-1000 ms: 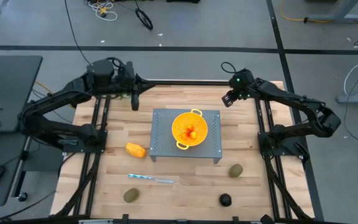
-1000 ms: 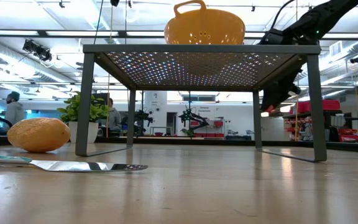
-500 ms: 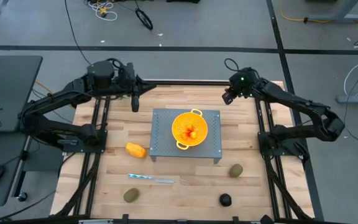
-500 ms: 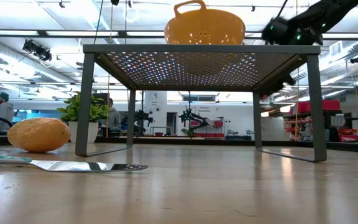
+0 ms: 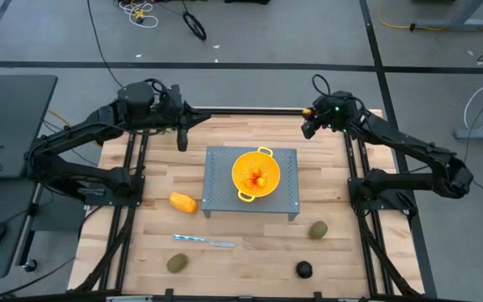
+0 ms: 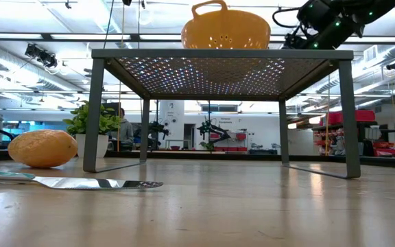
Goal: Pick & Place Fruit
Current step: Put the pear into the strainer bowl on the shelf
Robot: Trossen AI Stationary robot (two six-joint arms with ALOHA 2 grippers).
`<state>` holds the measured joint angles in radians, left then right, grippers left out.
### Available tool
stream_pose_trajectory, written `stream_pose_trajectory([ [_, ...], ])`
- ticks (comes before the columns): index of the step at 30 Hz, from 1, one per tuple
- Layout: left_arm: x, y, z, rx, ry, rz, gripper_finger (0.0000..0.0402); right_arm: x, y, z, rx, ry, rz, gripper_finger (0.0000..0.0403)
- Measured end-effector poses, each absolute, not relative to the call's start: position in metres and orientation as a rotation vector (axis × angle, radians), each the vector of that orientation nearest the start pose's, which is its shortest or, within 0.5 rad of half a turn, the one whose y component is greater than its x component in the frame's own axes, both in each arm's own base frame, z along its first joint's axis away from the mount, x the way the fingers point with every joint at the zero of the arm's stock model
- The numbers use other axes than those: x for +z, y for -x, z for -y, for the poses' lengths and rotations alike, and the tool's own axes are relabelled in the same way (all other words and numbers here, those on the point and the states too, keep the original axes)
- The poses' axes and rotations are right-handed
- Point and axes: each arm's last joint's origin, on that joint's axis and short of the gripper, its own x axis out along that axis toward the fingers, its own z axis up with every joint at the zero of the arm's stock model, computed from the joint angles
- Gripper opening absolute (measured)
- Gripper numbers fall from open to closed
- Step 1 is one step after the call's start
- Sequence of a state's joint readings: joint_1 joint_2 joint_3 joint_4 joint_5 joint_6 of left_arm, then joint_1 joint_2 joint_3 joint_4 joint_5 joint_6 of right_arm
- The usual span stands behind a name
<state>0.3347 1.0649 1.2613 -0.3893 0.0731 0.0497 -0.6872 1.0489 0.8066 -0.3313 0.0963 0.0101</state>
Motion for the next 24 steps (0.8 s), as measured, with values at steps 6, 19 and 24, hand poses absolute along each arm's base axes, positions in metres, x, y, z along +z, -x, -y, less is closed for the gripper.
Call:
stream_pose_trajectory([
  [6,0.423,-0.204,-0.069,0.256,-0.01,-0.196,0.0001,0.281,-0.18,0.13,-0.692,-0.166,-0.544,0.0129],
  [19,0.423,-0.204,-0.068,0.239,0.001,-0.194,0.0001,0.298,-0.216,0.079,-0.37,-0.161,-0.34,0.0129],
  [24,0.422,-0.204,-0.068,0.239,0.001,-0.195,0.0001,0.304,-0.223,0.065,-0.313,-0.138,-0.279,0.0129],
])
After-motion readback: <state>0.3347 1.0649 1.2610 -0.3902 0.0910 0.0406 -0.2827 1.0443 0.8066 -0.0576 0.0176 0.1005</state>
